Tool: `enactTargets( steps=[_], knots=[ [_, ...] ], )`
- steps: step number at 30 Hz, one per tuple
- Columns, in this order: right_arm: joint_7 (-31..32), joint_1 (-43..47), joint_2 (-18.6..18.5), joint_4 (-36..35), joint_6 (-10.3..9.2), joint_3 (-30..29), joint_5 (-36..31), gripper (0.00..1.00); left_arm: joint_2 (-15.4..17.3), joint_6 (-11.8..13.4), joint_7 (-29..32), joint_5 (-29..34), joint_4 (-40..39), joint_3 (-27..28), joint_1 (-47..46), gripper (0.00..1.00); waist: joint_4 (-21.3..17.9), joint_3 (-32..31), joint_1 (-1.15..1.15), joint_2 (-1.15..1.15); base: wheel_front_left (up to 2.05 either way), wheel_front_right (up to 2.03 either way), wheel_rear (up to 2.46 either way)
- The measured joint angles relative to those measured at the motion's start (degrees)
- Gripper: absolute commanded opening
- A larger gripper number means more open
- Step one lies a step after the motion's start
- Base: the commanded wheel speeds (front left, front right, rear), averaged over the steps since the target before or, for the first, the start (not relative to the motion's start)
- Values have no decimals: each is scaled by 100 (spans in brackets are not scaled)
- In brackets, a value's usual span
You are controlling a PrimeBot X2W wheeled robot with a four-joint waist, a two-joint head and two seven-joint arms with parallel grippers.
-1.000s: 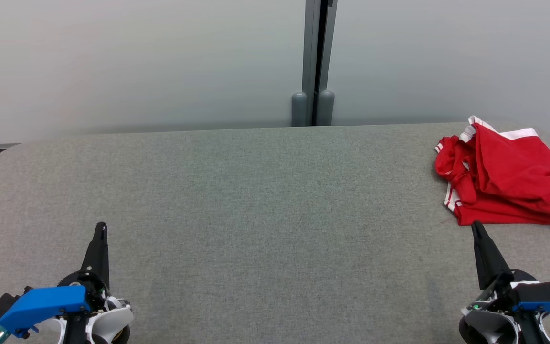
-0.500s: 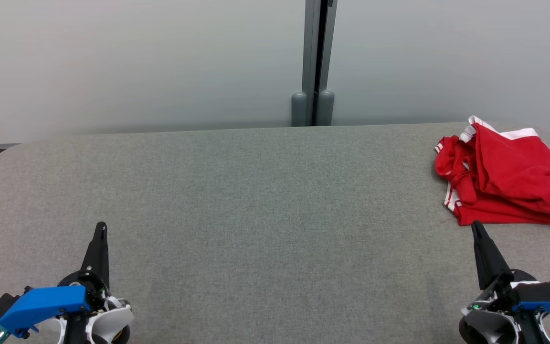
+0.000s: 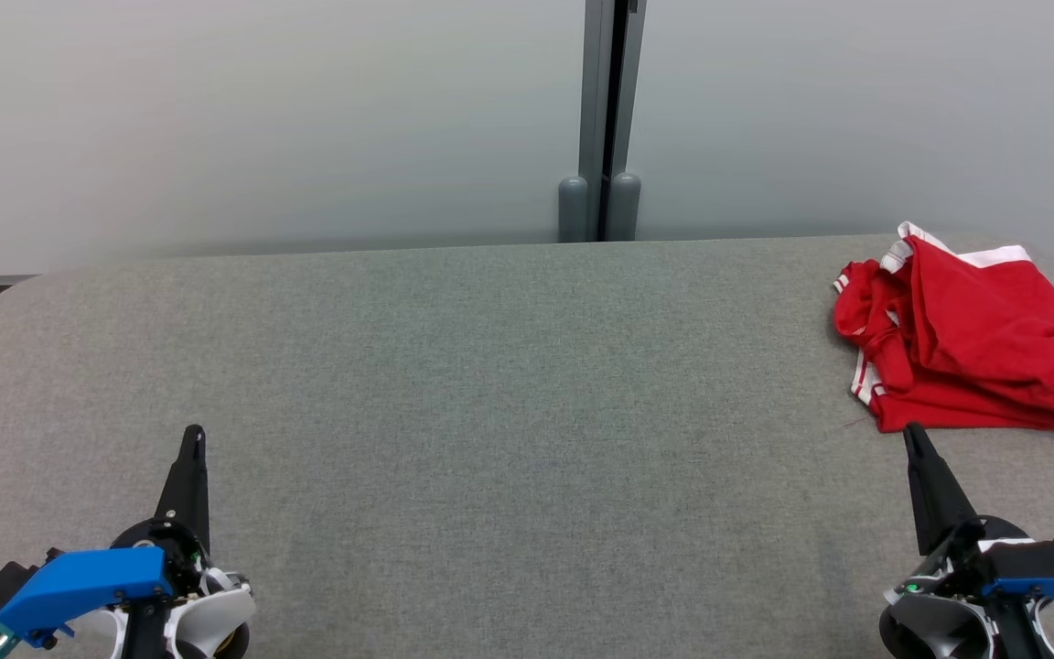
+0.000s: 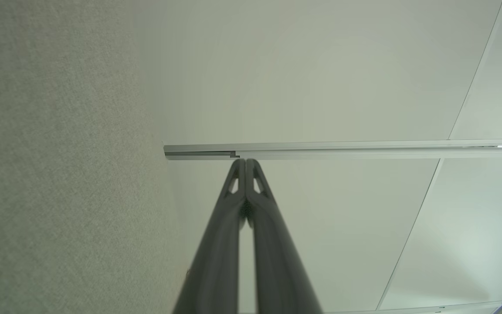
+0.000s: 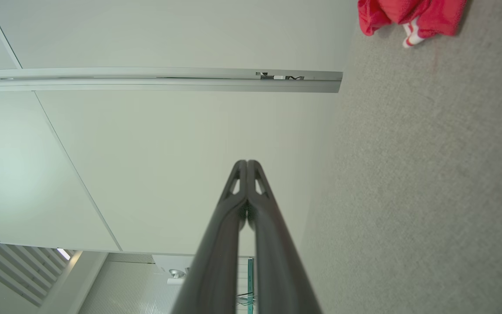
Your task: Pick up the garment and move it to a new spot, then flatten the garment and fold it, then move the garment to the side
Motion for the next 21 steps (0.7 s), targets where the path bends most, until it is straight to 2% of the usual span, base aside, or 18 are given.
enactTargets(
  steps=[21],
  knots=[
    [0, 0, 0, 0, 0, 0, 0, 0, 0, 0, 0, 0, 0, 0, 0, 0, 0, 0, 0, 0, 0, 0, 0]
  ],
)
